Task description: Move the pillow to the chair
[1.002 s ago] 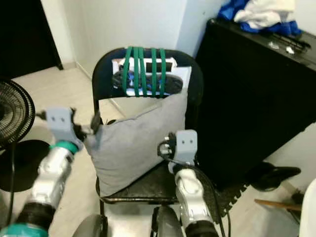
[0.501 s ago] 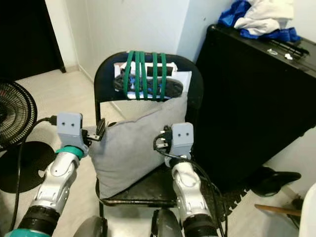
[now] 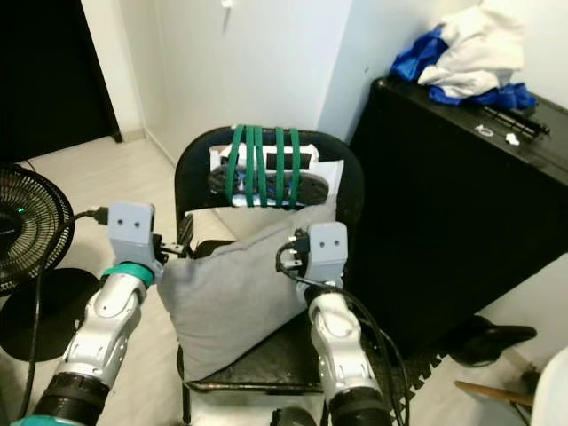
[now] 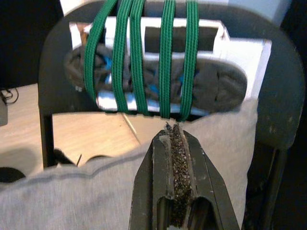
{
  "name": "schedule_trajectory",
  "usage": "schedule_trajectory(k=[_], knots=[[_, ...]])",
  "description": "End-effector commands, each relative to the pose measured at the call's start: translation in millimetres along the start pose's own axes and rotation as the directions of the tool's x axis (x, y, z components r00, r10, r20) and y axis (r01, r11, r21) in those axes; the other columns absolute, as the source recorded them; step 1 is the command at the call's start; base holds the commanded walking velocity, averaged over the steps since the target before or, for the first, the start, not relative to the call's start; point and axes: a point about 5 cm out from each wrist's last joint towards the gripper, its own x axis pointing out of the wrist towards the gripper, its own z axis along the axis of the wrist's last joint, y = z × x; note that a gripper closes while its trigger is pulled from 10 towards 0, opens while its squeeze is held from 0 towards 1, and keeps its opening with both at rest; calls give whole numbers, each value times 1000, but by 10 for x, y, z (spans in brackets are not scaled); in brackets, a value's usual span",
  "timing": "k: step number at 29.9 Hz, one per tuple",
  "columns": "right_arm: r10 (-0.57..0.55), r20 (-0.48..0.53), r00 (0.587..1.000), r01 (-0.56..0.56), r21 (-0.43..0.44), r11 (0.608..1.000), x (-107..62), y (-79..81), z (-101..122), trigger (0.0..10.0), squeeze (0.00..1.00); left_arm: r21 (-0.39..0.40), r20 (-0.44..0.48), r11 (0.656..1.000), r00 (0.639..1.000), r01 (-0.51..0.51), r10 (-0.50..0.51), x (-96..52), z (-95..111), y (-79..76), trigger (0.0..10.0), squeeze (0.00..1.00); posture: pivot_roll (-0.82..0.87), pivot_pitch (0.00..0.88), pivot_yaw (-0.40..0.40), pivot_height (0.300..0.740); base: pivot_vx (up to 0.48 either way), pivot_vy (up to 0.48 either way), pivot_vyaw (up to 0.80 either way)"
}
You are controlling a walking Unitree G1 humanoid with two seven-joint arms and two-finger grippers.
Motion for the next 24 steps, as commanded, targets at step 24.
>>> schedule_trajectory(k=[24], knots=[[-54, -69, 996, 55, 16, 998, -36, -25, -93, 10000, 0, 0, -65, 1000, 998, -5, 5, -85, -81, 23, 10000, 0, 48, 20, -16, 740, 0, 0, 0]])
